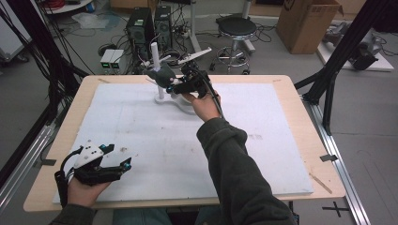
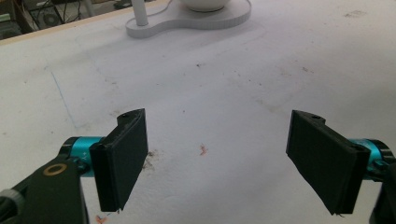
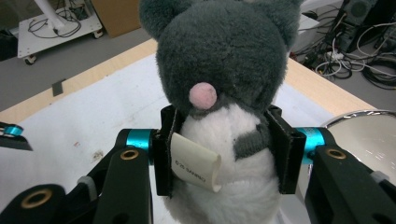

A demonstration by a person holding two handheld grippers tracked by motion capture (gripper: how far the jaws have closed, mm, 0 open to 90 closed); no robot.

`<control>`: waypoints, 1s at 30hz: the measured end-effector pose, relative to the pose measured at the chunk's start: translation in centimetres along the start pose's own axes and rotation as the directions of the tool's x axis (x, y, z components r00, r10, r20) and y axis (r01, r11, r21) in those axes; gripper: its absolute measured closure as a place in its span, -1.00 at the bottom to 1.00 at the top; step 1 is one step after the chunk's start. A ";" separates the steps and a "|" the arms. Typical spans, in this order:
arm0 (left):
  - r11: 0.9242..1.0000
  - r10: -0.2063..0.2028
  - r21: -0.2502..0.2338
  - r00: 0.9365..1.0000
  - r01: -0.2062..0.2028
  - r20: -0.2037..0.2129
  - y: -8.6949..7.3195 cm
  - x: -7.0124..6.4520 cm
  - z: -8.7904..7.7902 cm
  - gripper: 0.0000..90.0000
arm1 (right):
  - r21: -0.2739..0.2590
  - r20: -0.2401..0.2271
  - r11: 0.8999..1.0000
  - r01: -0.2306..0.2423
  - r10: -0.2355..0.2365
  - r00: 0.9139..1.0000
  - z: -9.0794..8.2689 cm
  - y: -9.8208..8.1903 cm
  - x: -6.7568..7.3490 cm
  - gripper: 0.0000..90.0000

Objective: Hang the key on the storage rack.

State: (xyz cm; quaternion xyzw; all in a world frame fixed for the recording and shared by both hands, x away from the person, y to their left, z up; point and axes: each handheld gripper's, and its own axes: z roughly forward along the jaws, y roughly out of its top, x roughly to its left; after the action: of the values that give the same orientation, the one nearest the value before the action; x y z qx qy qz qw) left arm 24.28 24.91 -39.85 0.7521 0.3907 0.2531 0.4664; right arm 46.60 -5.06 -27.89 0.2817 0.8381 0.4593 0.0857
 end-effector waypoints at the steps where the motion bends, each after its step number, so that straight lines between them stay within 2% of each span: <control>1: 1.000 0.000 0.000 1.000 0.000 0.000 0.0 0.0 0.0 -0.53 | 0.004 -0.002 1.000 -0.004 0.004 1.000 0.1 0.0 -0.1 0.18; 14: 1.000 -0.004 -0.001 1.000 0.004 -0.002 -0.1 0.1 0.0 -0.53 | 0.014 -0.003 1.000 -0.022 0.022 1.000 1.3 -0.3 -0.8 0.18; 30: 1.000 -0.009 -0.003 1.000 0.009 -0.003 -0.1 0.1 -0.1 -0.53 | 0.058 0.011 0.997 -0.046 0.045 0.999 2.0 -0.8 -1.6 0.18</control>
State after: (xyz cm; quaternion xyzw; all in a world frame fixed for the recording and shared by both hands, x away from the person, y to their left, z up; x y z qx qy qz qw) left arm 24.22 25.06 -39.85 0.7495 0.3943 0.2526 0.4680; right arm 48.40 -4.85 -29.83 0.3053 0.8441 0.4350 0.0709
